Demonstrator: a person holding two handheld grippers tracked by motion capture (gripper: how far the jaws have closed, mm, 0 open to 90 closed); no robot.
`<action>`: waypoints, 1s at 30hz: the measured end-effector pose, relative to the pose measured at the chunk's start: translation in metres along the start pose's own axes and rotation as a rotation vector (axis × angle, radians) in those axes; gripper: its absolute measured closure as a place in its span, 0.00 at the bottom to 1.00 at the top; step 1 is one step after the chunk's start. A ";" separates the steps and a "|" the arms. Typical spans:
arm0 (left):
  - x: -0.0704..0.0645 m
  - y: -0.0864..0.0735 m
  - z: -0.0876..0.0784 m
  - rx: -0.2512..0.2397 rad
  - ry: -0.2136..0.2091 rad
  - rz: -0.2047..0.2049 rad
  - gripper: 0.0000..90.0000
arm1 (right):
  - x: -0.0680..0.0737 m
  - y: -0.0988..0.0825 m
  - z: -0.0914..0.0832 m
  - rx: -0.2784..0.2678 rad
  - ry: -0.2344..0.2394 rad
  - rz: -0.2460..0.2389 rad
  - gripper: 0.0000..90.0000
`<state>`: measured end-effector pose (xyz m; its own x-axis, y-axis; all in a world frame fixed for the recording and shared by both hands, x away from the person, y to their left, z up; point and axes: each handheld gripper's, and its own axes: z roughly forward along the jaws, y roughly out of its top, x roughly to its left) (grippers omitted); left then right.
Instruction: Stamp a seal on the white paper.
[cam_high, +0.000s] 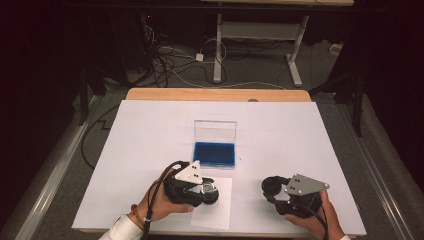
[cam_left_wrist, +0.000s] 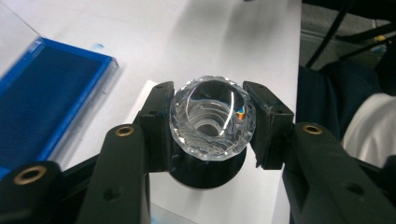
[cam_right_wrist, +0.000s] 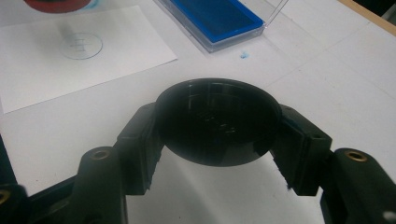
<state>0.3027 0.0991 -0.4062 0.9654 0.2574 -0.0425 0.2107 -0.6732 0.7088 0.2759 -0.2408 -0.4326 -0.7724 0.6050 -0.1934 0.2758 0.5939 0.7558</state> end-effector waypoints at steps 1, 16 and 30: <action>0.000 -0.001 0.001 0.008 -0.007 0.002 0.61 | 0.000 0.000 0.000 0.000 0.000 0.000 0.43; 0.002 -0.008 0.020 0.037 -0.013 -0.002 0.61 | 0.000 -0.001 0.001 0.008 0.002 -0.004 0.43; 0.005 -0.010 0.028 0.053 -0.015 -0.006 0.61 | 0.000 -0.001 0.001 0.012 0.005 -0.006 0.43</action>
<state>0.3093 0.0875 -0.4338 0.9662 0.2513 -0.0571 0.2237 -0.7076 0.6703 0.2764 -0.2403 -0.4340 -0.7766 0.5990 -0.1951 0.2778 0.6036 0.7473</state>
